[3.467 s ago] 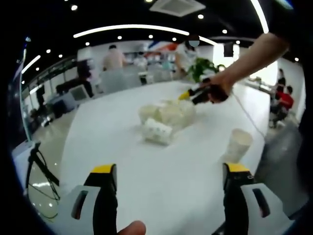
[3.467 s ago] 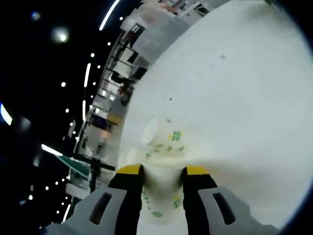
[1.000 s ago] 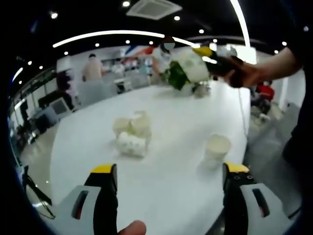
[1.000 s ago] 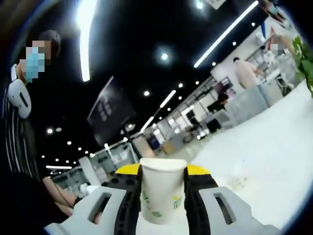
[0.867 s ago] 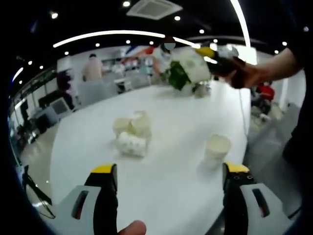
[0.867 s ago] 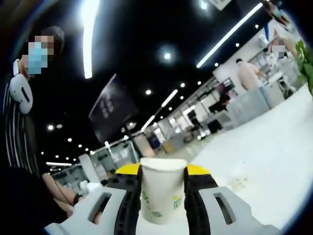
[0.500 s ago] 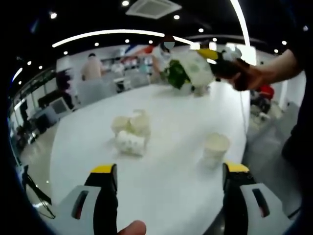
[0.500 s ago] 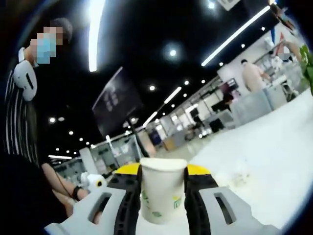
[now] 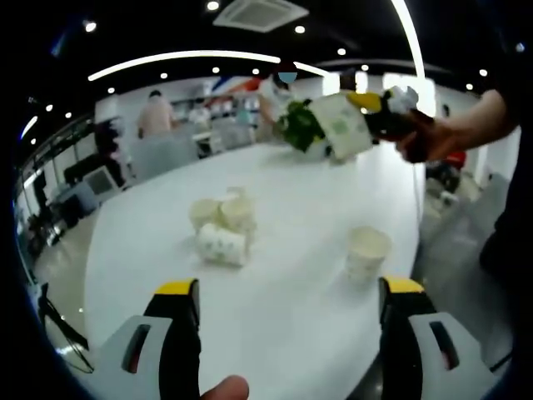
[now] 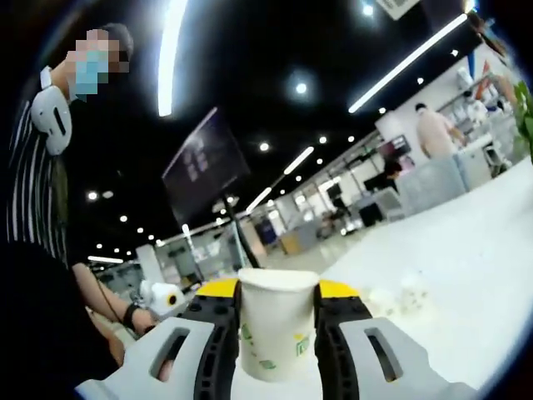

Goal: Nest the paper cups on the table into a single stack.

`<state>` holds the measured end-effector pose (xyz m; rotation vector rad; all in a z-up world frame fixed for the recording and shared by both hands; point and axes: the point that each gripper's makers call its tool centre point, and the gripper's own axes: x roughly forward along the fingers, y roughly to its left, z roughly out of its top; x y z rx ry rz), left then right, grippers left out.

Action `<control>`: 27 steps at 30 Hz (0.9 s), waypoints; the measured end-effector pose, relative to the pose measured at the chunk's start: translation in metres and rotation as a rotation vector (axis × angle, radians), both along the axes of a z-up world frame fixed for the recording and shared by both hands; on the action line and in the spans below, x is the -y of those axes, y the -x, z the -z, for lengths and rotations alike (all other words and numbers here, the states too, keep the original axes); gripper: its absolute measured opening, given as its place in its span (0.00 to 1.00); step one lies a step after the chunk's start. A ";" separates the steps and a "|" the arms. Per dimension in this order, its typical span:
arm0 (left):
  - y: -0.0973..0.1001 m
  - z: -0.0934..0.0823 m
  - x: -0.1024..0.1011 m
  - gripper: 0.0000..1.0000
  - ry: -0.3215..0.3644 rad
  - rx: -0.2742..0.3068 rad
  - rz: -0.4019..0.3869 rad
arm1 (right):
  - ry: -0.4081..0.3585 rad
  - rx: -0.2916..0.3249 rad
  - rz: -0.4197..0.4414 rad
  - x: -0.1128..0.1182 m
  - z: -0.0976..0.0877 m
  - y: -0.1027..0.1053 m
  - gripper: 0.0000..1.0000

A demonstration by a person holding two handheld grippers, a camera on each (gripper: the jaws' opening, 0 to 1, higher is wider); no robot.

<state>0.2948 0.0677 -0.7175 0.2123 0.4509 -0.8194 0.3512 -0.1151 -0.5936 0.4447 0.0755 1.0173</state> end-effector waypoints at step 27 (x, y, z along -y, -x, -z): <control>0.004 0.002 0.003 0.88 -0.006 -0.005 0.009 | 0.066 0.007 -0.045 -0.015 0.052 0.035 0.31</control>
